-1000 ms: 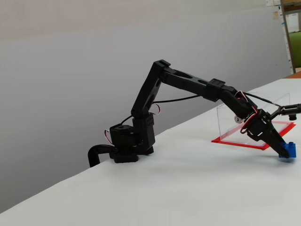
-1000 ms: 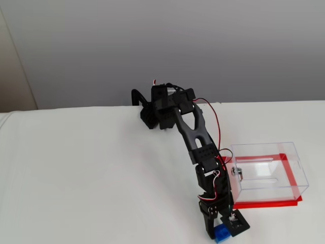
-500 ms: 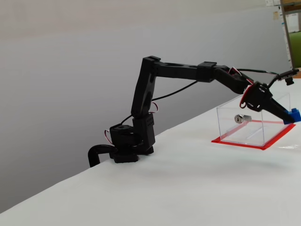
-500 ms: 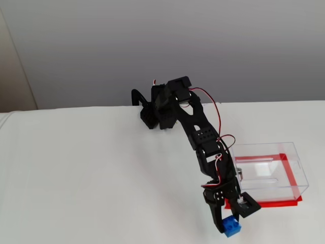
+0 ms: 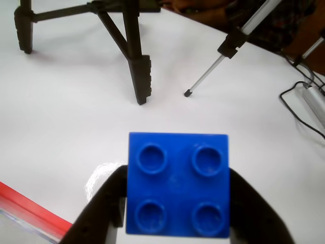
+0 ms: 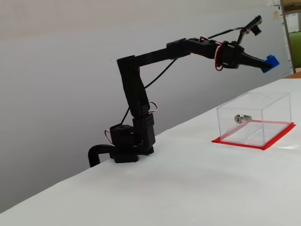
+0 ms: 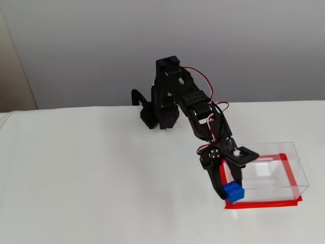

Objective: Pick the blue lego brick and place it into the transparent box

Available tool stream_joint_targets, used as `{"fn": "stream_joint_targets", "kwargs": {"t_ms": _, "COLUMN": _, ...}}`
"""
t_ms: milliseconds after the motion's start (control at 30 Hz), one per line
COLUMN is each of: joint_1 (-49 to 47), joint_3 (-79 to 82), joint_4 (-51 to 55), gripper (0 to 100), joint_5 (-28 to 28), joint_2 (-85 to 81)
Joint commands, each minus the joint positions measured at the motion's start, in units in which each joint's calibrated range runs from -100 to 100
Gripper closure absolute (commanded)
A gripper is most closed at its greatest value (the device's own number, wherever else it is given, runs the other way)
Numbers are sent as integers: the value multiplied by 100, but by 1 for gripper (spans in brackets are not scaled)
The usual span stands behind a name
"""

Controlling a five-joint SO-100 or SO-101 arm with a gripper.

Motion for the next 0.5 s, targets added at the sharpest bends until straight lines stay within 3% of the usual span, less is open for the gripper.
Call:
{"fn": "stream_joint_targets", "kwargs": {"t_ms": 0, "joint_1": -9, "joint_3": 217, "joint_4": 10, "gripper": 90, "joint_5": 10, "joint_2": -894}}
{"fn": "stream_joint_targets", "kwargs": {"t_ms": 467, "joint_1": -253, "joint_3": 1573, "joint_4": 10, "gripper": 90, "joint_5": -37, "joint_2": -2735}}
